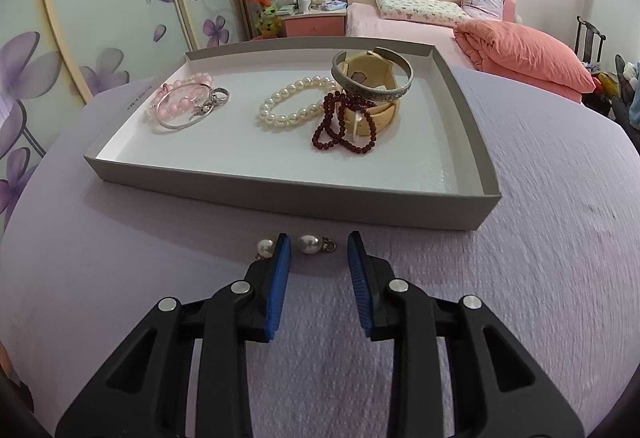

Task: Organize jewelry
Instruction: 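Move the right tool to a pearl stud earring and close on it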

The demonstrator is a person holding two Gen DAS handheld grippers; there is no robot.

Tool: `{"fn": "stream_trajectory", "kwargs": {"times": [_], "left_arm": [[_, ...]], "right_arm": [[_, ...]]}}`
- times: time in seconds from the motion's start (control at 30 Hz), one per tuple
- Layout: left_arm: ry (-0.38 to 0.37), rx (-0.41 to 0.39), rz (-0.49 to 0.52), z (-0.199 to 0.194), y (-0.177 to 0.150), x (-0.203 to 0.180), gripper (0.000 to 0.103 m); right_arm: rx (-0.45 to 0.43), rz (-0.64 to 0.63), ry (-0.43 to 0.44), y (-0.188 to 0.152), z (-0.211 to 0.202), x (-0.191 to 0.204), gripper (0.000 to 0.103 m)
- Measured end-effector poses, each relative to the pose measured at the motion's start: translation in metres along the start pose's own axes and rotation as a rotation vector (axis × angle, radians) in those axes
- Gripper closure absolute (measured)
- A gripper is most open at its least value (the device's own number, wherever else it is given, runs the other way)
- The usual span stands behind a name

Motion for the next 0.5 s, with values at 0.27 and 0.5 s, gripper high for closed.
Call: {"fn": "stream_trajectory", "kwargs": {"times": [0.27,0.5], "left_arm": [[-0.001,0.013,0.0,0.0038,-0.0036,0.0014,0.033],[-0.002,0.031,0.0,0.0086,-0.0087,0.002,0.033]], "right_arm": [[0.001,-0.003,0.0,0.0023,0.0025,0.0014,0.077],[0.004,-0.016,-0.019,0.0046,0.0055,0.0016,0.084]]}}
Point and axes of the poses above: each gripper's, at about its wrist camera, not at the fingertips, and z roughly the way its jaws point, x to its left, y to its top, the point moved 8 cm from there along z, roughly the way its jaws point, and after that the axes turned 4 degrees about -x, right-handed, at the moved point
